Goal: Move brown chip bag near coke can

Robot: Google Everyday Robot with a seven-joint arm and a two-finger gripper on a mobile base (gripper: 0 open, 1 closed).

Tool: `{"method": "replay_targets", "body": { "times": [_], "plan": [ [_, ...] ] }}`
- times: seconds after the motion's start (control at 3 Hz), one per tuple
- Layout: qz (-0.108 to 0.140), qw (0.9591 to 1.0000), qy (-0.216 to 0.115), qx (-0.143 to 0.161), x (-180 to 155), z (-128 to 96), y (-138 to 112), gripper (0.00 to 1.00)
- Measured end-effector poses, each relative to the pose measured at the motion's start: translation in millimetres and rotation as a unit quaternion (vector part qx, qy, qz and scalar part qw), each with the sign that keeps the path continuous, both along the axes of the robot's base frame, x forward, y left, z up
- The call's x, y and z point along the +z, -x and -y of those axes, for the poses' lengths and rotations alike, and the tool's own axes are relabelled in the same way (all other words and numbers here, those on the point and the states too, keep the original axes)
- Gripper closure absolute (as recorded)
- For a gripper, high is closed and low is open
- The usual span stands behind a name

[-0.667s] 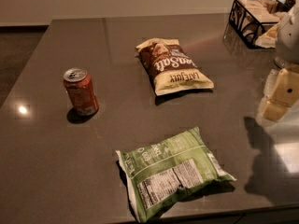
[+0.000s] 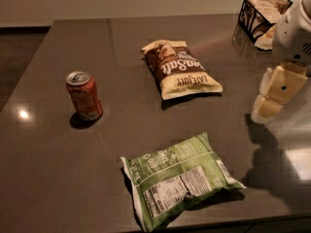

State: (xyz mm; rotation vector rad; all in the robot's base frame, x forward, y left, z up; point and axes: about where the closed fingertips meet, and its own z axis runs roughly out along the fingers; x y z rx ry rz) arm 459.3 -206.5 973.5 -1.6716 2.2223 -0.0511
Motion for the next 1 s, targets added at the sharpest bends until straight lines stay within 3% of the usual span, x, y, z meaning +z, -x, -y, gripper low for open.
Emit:
{"method": "replay_targets", "body": {
  "times": [0.33,1.0],
  "plan": [
    [-0.008,0.9995,-0.024,-0.02,-18.0,-18.9,-39.6,0.0],
    [-0.016,0.9946,-0.052,-0.088,-51.4,-49.9,-117.9,0.0]
  ]
}}
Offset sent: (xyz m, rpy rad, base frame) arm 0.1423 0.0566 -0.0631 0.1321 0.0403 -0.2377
